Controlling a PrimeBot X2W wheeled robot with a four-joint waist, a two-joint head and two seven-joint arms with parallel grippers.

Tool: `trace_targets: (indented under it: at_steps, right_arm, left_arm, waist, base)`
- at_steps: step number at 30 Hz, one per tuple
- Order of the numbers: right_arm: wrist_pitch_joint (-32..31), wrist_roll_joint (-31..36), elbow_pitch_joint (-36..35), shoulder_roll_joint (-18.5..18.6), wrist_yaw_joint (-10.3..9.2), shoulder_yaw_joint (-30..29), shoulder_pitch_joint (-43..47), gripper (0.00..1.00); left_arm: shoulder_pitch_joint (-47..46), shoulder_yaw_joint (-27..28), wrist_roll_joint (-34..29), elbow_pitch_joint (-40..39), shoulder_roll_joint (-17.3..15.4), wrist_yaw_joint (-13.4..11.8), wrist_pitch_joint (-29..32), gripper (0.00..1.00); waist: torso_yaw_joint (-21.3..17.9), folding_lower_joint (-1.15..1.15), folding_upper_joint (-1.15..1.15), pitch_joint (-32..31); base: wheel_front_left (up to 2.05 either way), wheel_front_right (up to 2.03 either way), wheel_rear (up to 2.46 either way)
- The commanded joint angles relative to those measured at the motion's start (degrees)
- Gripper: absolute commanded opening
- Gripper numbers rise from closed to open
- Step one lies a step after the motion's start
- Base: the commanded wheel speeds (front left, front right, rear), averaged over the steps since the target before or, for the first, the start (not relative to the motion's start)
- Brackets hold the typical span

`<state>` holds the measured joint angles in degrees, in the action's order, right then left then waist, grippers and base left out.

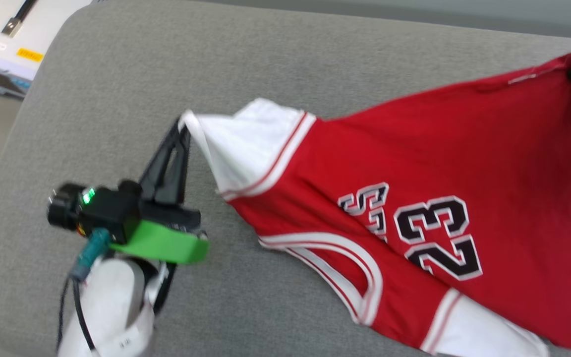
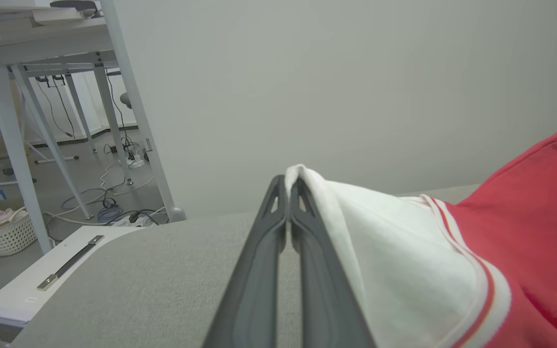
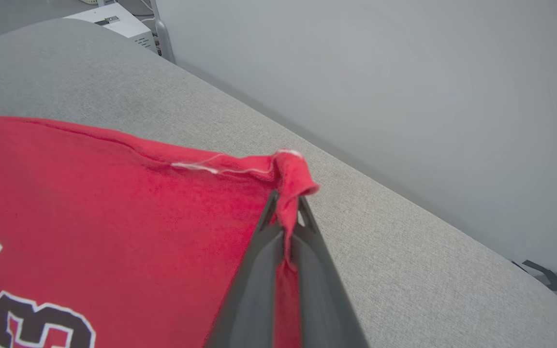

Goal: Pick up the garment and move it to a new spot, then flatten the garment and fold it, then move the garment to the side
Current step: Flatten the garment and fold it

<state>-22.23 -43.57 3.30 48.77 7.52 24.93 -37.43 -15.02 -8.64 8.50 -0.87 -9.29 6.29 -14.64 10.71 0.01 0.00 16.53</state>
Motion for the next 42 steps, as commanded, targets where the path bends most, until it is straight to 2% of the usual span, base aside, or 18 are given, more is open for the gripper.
trace_targets:
  at_steps: [1,7,12,18,24,31,37,42]
  right_arm:
    - [1.06,0.44,-0.61,-0.46,-0.03,-0.95,-0.23,0.0]
    - [2.69,1.89,-3.37,-2.34,-0.03,-4.24,-3.87,0.0]
    - [2.44,3.51,-4.65,-3.72,-0.03,-6.46,-9.08,0.0]
    - [0.53,5.66,-4.09,-5.14,-0.03,-7.49,-20.53,0.0]
    - [-0.08,8.96,1.43,-8.56,-0.03,-7.17,-36.52,0.0]
    - [3.47,12.89,11.36,-11.98,-0.03,-4.75,-53.8,0.0]
    - [6.99,13.42,19.79,-13.28,-0.03,-2.19,-63.78,0.0]
    - [9.23,12.19,24.68,-13.57,-0.03,0.83,-67.46,0.0]
  left_arm:
    - [-3.66,0.31,-0.01,-0.26,-1.17,0.33,-0.04,0.0]
    - [-15.53,-0.62,1.27,-1.48,-5.0,0.9,2.74,0.0]
    - [-27.52,-1.83,3.3,-0.72,-7.93,1.1,5.26,0.0]
    - [-44.21,-6.41,5.75,3.52,-11.27,1.17,7.17,0.0]
    - [-62.52,-9.51,9.06,10.63,-13.9,1.19,8.02,0.0]
    - [-80.41,-13.68,10.28,20.6,-15.94,1.19,6.7,0.0]
    - [-90.55,-17.57,12.02,26.05,-16.69,1.19,5.28,0.0]
    - [-94.4,-19.96,13.88,29.76,-18.09,1.19,3.98,0.0]
  waist:
    - [-2.89,-0.01,0.0,-2.23]
    - [-5.14,-0.01,0.0,-1.19]
    - [-6.15,-0.01,0.0,2.04]
    - [-6.73,-0.01,0.0,8.27]
    - [-7.23,-0.01,0.0,14.1]
    - [-8.09,-0.01,0.0,18.08]
    - [-8.79,-0.01,0.0,19.41]
    - [-9.24,-0.01,0.0,21.13]
  base:
    - [0.0,0.0,0.0]
    - [0.0,0.0,0.0]
    - [0.0,0.0,0.0]
    - [0.0,0.0,0.0]
    - [0.0,0.0,0.0]
    - [0.0,0.0,0.0]
    - [0.0,0.0,0.0]
    - [0.0,0.0,0.0]
